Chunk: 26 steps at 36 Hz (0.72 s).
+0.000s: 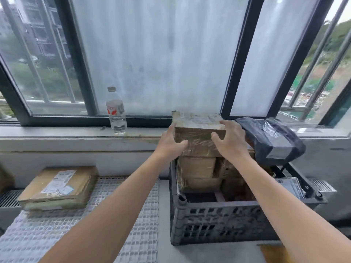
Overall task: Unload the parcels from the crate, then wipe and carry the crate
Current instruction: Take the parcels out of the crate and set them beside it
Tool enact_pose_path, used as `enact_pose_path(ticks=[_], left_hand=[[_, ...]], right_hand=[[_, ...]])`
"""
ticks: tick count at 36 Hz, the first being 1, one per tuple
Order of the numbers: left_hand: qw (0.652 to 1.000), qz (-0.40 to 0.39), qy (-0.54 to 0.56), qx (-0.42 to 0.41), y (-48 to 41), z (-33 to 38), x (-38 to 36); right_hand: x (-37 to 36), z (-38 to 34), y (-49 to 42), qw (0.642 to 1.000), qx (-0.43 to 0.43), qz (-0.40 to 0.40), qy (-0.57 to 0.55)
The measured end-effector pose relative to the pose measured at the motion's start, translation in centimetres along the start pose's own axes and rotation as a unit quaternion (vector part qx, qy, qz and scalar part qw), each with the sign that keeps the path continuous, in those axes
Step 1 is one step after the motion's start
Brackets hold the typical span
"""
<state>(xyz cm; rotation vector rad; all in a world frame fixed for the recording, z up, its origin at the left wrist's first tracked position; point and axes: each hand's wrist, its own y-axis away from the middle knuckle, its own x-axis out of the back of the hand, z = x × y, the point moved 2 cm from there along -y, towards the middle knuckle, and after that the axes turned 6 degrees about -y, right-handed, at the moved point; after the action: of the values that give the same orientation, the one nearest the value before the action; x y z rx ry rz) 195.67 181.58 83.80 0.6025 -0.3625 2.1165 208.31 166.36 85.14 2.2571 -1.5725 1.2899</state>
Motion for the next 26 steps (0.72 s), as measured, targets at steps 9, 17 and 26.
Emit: enact_pose_path(ticks=[9, 17, 26], left_hand=[[0.998, 0.04, -0.002, -0.047, -1.4, -1.3, -0.2], [0.97, 0.095, -0.077, -0.209, -0.5, -0.7, 2.3], [0.957, 0.181, 0.043, -0.222, 0.9, -1.3, 7.5]], right_hand=[[-0.6, 2.2, -2.1, 0.995, -0.031, 0.007, -0.097], [0.3, -0.6, -3.2, 0.98, 0.04, 0.074, -0.179], [1.1, -5.0, -3.8, 0.96, 0.046, -0.052, -0.271]])
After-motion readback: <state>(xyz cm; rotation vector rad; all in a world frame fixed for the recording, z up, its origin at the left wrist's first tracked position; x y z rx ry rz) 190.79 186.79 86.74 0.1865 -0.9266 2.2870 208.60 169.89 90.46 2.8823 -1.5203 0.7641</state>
